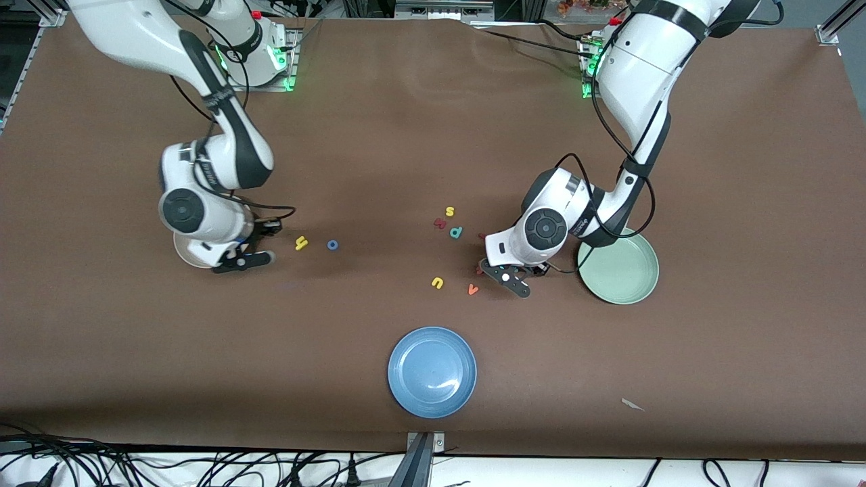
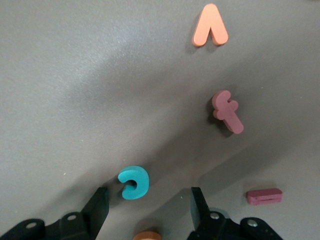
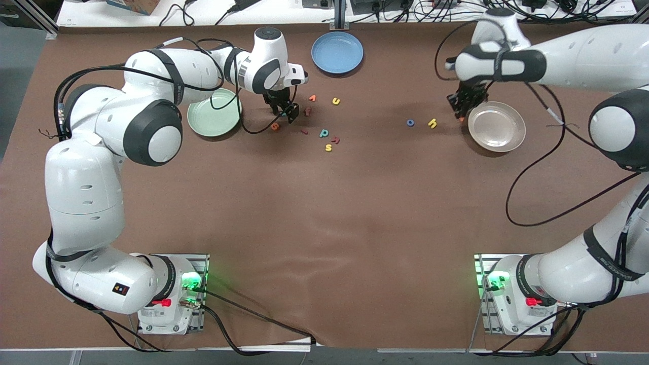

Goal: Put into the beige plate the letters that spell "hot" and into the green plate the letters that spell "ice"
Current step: 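Drop the orange letter in the cream plate while the left gripper drops the c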

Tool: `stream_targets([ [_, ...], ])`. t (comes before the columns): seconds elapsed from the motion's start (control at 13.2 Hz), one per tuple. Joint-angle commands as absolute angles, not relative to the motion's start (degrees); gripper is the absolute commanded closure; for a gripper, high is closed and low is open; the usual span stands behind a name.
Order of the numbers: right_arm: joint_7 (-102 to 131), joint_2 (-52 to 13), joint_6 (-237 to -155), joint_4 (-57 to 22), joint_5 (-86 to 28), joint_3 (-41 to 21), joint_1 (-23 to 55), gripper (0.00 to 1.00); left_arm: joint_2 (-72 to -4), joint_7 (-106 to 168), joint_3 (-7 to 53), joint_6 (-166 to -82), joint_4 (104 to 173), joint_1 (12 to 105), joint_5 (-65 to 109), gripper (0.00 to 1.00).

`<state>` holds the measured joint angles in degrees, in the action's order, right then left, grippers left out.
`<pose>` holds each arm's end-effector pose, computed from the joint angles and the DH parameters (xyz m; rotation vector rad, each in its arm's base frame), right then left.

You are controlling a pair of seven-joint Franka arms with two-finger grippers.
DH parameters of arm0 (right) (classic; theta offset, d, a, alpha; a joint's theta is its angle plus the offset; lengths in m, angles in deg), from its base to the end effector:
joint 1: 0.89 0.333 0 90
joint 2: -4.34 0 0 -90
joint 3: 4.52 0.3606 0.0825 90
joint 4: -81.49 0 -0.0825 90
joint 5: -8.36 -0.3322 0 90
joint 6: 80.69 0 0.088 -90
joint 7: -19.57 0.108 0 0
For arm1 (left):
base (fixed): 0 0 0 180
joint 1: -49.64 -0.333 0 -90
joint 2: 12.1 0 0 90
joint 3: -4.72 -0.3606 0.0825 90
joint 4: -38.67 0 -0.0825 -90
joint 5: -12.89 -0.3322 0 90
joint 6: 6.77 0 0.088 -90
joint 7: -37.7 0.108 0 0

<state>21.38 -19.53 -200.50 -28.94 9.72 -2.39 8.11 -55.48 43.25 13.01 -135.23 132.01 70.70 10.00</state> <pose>0.5647 0.1081 0.3300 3.0733 0.2709 -0.3885 0.5906 -0.3113 0.2375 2.9549 -0.9318 -0.2269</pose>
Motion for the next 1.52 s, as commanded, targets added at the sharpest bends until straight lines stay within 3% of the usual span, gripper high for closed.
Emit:
stream_targets([
  [0.0, 19.84, -18.52, -193.73, -25.21, 9.58, -7.92, 7.81, 0.95, -55.6, 44.12, 13.06, -136.06, 132.09, 70.47, 8.06, 0.31],
  [0.23, 14.92, -19.91, -193.81, -26.26, 9.5, -13.29, 7.11, 0.95, -55.51, 45.25, 12.89, -136.67, 131.57, 70.3, 8.06, 0.73],
  [0.3, 13.69, -21.05, -194.24, -26.44, 9.5, -14.09, 6.32, 0.95, -55.6, 46.74, 12.89, -136.68, 131.57, 70.03, 8.06, 0.83],
  [0.68, 11.13, -25.45, -196.35, -26.61, 9.5, -14.1, 4.03, 0.93, -51.48, 50.79, 13.24, -132.3, 131.57, 66.78, 8.23, 0.85],
  [0.76, 11.04, -25.63, -196.88, -26.61, 9.5, -14.1, 3.77, 0.83, -49.9, 50.8, 13.24, -130.28, 131.57, 65.91, 8.32, 0.85],
  [0.83, 11.04, -25.55, -196.97, -26.53, 9.24, -14.1, 3.85, 0.46, -48.76, 51.58, 13.24, -127.91, 131.57, 64.42, 8.24, 0.85],
  [0.91, 11.56, -25.02, -196.8, -26.44, 9.15, -14.1, 3.86, 0.22, -48.14, 53.5, 13.24, -125.37, 131.48, 63.36, 8.24, 0.85],
  [0.99, 11.92, -24.23, -196.27, -26.0, 9.15, -13.92, 3.94, 0.15, -47.87, 55.52, 13.15, -123.86, 131.56, 62.13, 8.24, 0.85],
  [1.21, 15.07, -19.41, -193.64, -25.91, 9.06, -12.44, 4.65, 0.13, -47.95, 61.59, 12.89, -122.35, 132.35, 58.61, 8.06, 0.85],
  [1.44, 26.02, -17.28, -193.71, -25.73, 9.06, -6.3, 4.65, 0.13, -47.78, 61.87, 12.54, -118.68, 133.32, 56.94, 6.49, 0.85],
])
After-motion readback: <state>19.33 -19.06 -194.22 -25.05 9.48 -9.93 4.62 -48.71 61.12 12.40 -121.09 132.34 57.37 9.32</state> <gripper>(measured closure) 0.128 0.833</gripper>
